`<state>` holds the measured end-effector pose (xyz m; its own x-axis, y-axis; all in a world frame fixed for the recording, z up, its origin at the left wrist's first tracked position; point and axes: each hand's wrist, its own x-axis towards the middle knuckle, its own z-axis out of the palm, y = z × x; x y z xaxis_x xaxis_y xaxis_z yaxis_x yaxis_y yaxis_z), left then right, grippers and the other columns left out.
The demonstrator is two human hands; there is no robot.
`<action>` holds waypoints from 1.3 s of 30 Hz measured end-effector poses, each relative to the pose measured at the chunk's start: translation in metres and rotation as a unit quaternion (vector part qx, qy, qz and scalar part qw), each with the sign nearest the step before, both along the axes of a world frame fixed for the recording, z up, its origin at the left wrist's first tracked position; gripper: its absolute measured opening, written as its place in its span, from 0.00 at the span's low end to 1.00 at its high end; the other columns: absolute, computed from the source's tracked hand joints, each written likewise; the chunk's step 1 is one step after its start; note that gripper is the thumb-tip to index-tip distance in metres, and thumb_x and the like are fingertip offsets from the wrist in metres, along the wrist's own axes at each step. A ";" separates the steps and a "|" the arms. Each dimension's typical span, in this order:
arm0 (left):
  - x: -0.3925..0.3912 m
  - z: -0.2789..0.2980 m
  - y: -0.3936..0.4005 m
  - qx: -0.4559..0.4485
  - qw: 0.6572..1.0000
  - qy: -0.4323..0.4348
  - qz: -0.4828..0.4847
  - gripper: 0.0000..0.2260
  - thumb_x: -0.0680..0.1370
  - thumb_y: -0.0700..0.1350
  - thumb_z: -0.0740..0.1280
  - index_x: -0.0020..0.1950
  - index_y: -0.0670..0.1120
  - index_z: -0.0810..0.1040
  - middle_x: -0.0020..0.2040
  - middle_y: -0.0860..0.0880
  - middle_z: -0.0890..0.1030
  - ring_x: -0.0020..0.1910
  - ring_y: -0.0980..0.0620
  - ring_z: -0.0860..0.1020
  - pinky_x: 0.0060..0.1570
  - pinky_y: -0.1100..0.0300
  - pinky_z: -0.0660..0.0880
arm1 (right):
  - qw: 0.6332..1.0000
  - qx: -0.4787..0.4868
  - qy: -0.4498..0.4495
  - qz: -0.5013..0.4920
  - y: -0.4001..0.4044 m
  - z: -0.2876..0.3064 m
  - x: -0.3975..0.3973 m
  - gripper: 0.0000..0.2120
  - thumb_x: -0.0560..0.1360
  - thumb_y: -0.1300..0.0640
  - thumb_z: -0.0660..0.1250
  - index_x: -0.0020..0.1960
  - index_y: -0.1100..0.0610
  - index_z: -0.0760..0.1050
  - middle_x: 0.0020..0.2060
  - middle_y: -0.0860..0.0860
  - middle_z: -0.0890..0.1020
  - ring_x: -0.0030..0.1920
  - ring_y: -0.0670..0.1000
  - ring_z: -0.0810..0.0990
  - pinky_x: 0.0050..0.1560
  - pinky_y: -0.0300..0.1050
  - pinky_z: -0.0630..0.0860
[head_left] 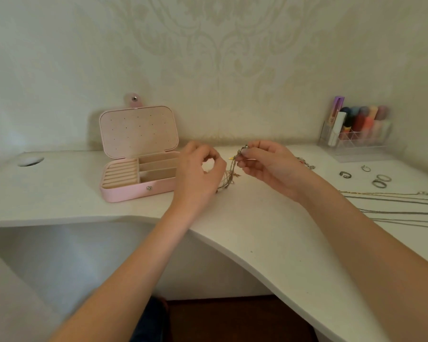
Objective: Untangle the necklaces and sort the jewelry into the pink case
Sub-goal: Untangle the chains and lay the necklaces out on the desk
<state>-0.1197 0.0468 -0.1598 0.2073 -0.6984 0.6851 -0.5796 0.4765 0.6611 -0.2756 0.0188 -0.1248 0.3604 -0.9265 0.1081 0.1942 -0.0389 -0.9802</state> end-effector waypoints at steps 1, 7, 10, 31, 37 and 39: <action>-0.001 -0.001 0.000 0.009 1.000 -0.022 -0.011 0.01 0.69 0.44 0.65 0.40 0.49 0.74 0.43 0.51 0.73 0.44 0.57 0.72 0.45 0.70 0.66 | 1.000 -0.007 0.005 0.002 0.000 0.001 0.001 0.06 0.76 0.66 0.65 0.42 0.59 0.74 0.34 0.54 0.81 0.32 0.47 0.78 0.35 0.35 0.77; -0.004 -0.003 -0.002 0.056 0.993 -0.061 -0.083 0.02 0.74 0.42 0.69 0.43 0.49 0.78 0.40 0.58 0.79 0.44 0.59 0.78 0.47 0.66 0.73 | 0.995 -0.065 0.071 0.018 0.001 0.001 0.006 0.04 0.75 0.65 0.66 0.43 0.59 0.78 0.32 0.51 0.77 0.29 0.43 0.72 0.33 0.34 0.71; -0.003 -0.002 -0.002 0.065 0.994 -0.050 -0.075 0.07 0.74 0.43 0.69 0.38 0.52 0.75 0.38 0.60 0.79 0.43 0.54 0.81 0.46 0.60 0.75 | 0.993 -0.072 0.094 -0.003 0.000 -0.001 0.007 0.04 0.73 0.63 0.69 0.47 0.62 0.80 0.34 0.51 0.78 0.29 0.42 0.72 0.34 0.33 0.71; 0.002 0.006 0.000 0.178 0.952 0.158 -0.193 0.03 0.76 0.41 0.69 0.43 0.43 0.76 0.35 0.50 0.79 0.32 0.56 0.77 0.35 0.63 0.74 | 0.986 -0.101 0.128 -0.010 -0.001 -0.004 0.004 0.07 0.73 0.63 0.70 0.49 0.56 0.82 0.34 0.46 0.81 0.32 0.42 0.74 0.38 0.34 0.73; 0.002 0.005 -0.001 0.151 0.958 0.177 -0.169 0.09 0.75 0.36 0.68 0.39 0.46 0.71 0.36 0.48 0.80 0.39 0.51 0.79 0.44 0.59 0.75 | 0.976 -0.145 0.148 -0.061 0.000 -0.001 0.005 0.07 0.75 0.60 0.68 0.51 0.54 0.82 0.38 0.47 0.81 0.35 0.42 0.73 0.41 0.33 0.72; 0.001 0.005 -0.001 0.148 0.955 0.187 -0.175 0.09 0.75 0.34 0.67 0.39 0.45 0.70 0.36 0.48 0.82 0.41 0.48 0.80 0.46 0.57 0.75 | 0.977 -0.145 0.147 -0.063 -0.001 0.000 0.004 0.07 0.75 0.60 0.68 0.51 0.53 0.82 0.44 0.48 0.83 0.42 0.43 0.77 0.46 0.37 0.75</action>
